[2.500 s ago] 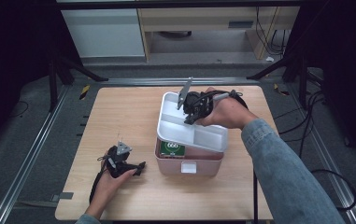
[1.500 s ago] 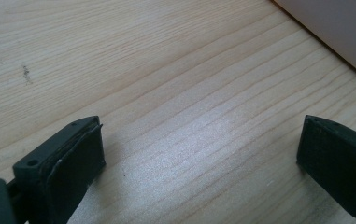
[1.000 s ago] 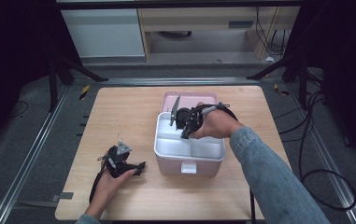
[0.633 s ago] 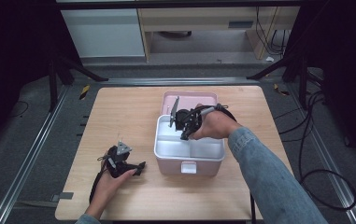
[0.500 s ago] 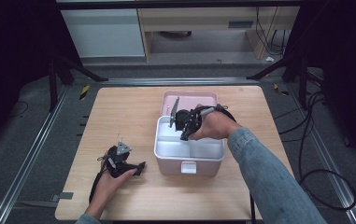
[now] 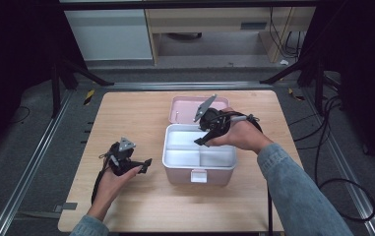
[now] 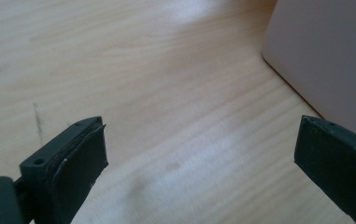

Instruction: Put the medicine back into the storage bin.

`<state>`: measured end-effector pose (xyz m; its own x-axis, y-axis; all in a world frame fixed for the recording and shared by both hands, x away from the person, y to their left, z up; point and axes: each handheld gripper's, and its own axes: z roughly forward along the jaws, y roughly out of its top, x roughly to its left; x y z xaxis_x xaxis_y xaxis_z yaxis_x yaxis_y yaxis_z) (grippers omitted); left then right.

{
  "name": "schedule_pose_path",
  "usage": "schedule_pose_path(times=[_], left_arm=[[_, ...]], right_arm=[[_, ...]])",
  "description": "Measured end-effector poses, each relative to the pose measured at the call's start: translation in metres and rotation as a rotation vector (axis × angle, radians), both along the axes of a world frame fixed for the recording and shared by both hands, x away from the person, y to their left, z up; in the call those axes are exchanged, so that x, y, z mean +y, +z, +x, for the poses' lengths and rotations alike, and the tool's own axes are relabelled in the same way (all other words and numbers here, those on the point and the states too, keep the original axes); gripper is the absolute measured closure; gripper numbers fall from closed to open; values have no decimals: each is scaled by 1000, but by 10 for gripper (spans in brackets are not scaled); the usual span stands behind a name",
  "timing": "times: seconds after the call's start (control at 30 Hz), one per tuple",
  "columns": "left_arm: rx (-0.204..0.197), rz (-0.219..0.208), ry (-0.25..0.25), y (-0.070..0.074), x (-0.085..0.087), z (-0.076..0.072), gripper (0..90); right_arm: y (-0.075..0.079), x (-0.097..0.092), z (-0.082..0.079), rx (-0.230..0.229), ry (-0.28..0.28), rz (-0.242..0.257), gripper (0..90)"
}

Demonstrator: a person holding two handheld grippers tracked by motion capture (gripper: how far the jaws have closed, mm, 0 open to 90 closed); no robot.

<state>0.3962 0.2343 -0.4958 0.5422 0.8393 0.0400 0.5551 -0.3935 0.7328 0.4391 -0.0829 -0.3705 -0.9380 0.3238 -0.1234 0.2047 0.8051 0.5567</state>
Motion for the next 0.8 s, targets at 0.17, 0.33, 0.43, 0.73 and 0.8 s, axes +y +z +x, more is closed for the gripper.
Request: schedule_pose_path(times=[0.17, 0.33, 0.43, 0.73, 0.8], left_arm=[[9, 14, -3, 19, -9, 23, 23], [16, -10, -11, 38, -15, 51, 27], [16, 4, -3, 47, -19, 65, 35], [31, -13, 17, 73, -38, 101, 76], [34, -28, 20, 78, -43, 109, 86]], right_arm=[[4, -22, 3, -67, -170, 58, 365], [4, -38, 13, -83, -297, 119, 338], [3, -47, 21, -86, -357, 139, 349], [-4, -72, 56, -101, -550, 204, 473], [-7, -74, 63, -106, -580, 202, 452]])
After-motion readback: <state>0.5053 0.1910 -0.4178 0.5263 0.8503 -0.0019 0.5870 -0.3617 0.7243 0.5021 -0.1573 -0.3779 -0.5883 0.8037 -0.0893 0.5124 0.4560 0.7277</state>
